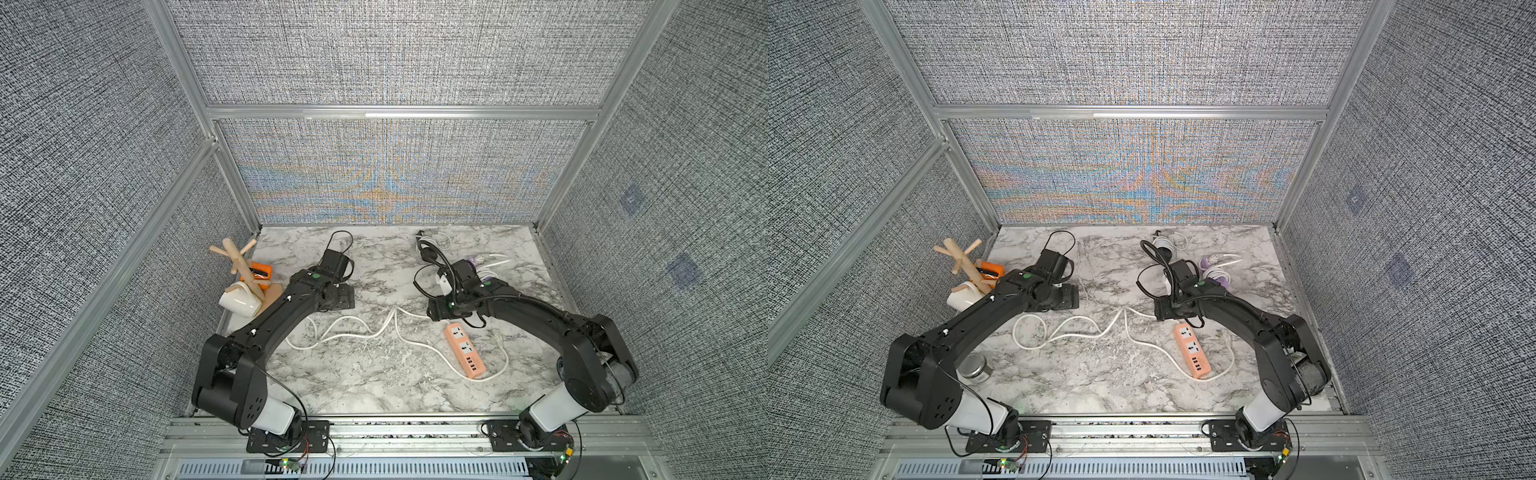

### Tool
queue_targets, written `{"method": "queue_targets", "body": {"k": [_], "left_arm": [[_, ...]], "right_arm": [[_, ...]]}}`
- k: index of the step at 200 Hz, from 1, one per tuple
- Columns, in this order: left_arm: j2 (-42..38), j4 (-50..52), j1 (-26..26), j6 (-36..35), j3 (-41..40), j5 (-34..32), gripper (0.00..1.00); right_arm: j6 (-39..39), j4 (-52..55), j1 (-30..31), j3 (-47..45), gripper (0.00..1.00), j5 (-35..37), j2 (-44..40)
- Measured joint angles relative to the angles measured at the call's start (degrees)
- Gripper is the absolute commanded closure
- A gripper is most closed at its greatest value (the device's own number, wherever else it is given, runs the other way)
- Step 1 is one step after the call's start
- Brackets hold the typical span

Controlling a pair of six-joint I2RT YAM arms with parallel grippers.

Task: Unwrap the cord wrapped around the power strip
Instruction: Move the power cord to the center of the board.

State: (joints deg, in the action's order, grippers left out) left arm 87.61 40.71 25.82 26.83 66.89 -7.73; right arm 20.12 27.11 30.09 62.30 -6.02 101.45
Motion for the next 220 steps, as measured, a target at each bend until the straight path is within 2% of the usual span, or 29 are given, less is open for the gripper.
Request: {"method": "queue_targets", "body": {"k": [36, 66, 94, 122, 147, 168, 220], "left_arm": [[9.86, -2.91, 7.32, -1.57, 7.91, 5.01, 0.20], [17.66, -4.17, 11.45, -2.82, 11.80, 8.31, 0.22], [20.28, -5.49, 12.02, -2.91, 11.93, 10.62, 0.25], [21.62, -6.75, 12.26, -3.43, 11.21, 13.66, 0.28], [22.95, -7.65, 12.33, -4.11, 10.80, 15.96, 0.31], [23.45, -8.22, 12.33, -4.09, 9.53, 17.86, 0.34], [22.34, -9.55, 12.33, -4.09, 4.20, 21.07, 0.40]], "right_arm": [[4.57, -4.55, 0.00, 0.04, 0.45, -0.15, 2.78], [6.67, -4.00, -0.09, -3.23, 0.42, 1.57, -0.48], [8.31, 0.24, 0.11, -9.64, 0.39, 3.15, -6.91], [10.91, 6.23, 2.69, -15.15, 0.50, 2.60, -13.40], [13.44, 8.26, 6.67, -16.94, 0.54, 0.39, -17.09], [15.43, 7.61, 8.31, -20.52, 0.58, -3.23, -17.66], [17.35, 6.91, 5.25, -24.48, 0.64, -2.78, -15.13]]}}
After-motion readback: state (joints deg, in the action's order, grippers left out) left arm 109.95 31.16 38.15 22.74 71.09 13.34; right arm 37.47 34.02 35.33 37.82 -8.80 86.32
